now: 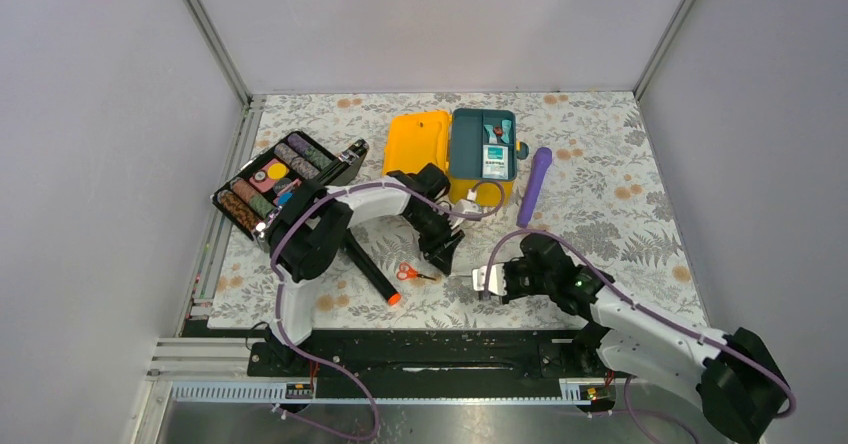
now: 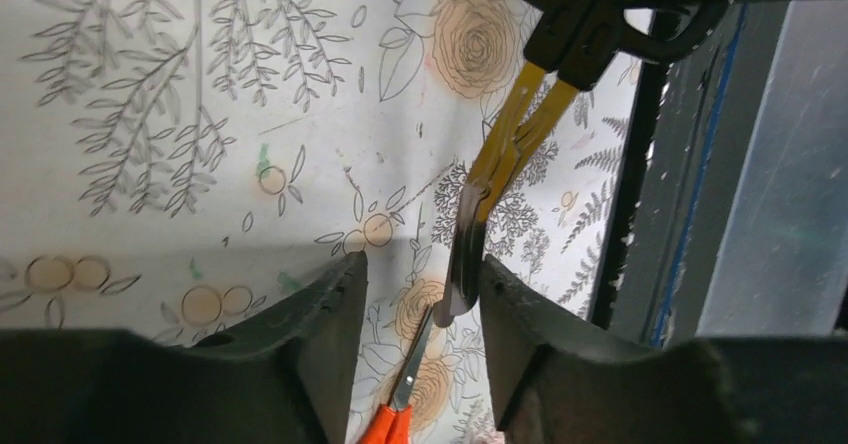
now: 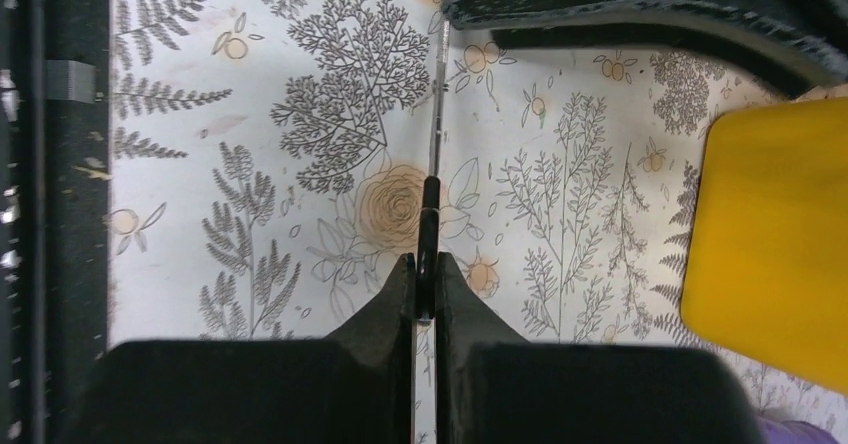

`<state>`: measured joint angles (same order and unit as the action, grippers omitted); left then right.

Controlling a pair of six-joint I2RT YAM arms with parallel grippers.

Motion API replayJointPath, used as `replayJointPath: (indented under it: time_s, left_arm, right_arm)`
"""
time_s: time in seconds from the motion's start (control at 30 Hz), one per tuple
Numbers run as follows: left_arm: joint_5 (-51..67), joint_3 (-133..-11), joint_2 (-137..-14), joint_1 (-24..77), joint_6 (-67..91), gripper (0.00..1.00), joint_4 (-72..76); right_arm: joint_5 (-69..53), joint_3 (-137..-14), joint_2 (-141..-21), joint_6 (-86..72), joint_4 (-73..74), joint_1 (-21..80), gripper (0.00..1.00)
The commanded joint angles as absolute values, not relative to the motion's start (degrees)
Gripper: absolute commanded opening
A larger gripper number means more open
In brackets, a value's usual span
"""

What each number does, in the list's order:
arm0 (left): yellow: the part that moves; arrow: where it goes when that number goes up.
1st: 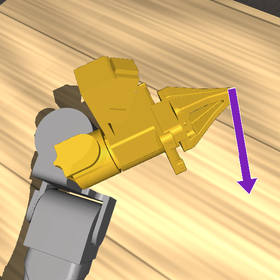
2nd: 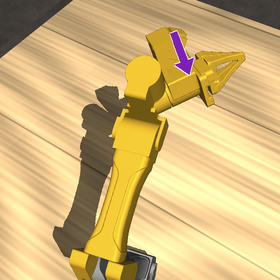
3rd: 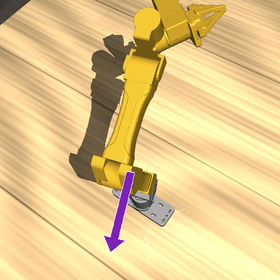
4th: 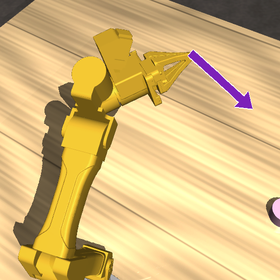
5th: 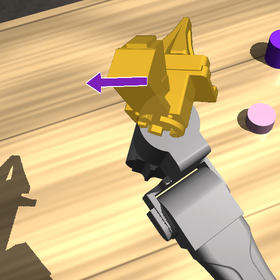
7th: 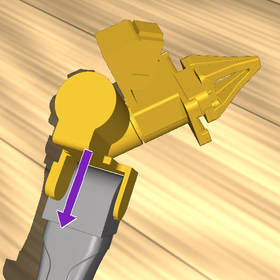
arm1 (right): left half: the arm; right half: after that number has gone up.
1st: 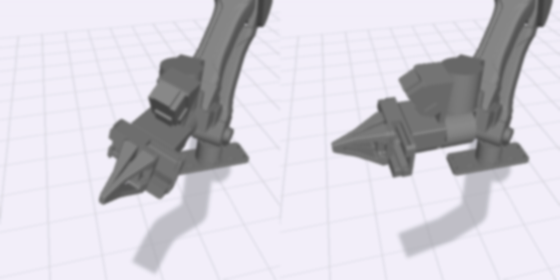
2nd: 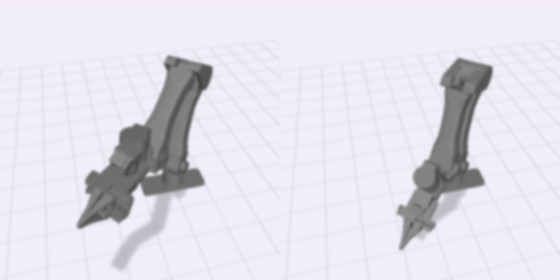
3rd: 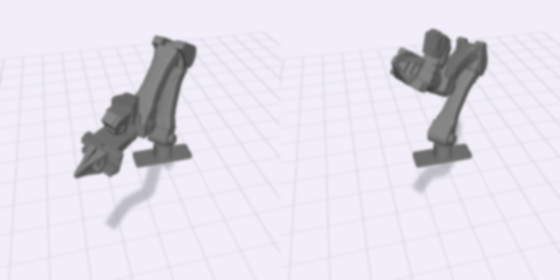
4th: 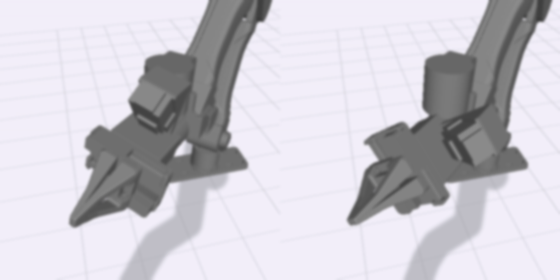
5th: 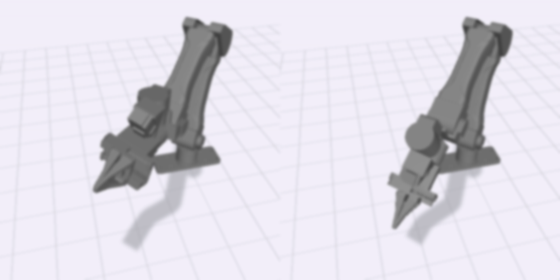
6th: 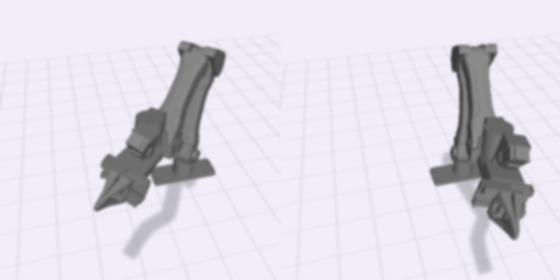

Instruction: Organize the medicine kit

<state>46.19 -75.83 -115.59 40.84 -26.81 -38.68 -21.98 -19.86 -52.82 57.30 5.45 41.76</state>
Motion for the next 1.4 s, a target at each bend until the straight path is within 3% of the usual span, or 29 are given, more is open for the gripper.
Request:
replayJointPath:
  time_s: [0.0, 0.1, 0.3, 0.47, 0.8, 1.07, 1.37]
  left_arm:
    - [45.7, -80.41, -108.24, 38.42, -18.59, 0.55, -34.74]
    - [45.75, -83.8, -104.31, 37.53, -17.23, 0.61, -34.64]
    - [38.35, -88.74, -97.74, 37.18, -16.23, 0.63, -33.39]
    - [31.98, -86.63, -88.82, 35.95, -20.12, 0.65, -28.6]
    - [8.56, -82.5, -80.61, 33.91, -12.35, 0.75, -20.0]
    - [9.91, -78.71, -77.46, 32.48, -15.56, 0.75, -26.49]
    - [13.05, -76.91, -76.43, 32.23, -18.21, 0.76, -35.83]
  right_arm:
    - [-21.14, -23.84, -45.79, 51.79, 15.78, 42.71, 0.0]
    - [-16.92, -26.09, -42.28, 44.27, 20.44, 42.62, 0.0]
    - [-12.61, -30.15, -40.84, 39.57, 22.68, 41.26, 0.0]
    - [-17.58, -35.43, -42.89, 37.17, 22.32, 34.04, 0.0]
    - [-17.23, -52.53, -60.39, 4.12, 3.74, 26.4, 0.0]
    - [-10.6, -59.31, -73.56, -17.53, -7.59, 24.68, 0.0]
    - [-1.38, -63.75, -83.13, -28.4, -9.22, 24.7, 0.0]
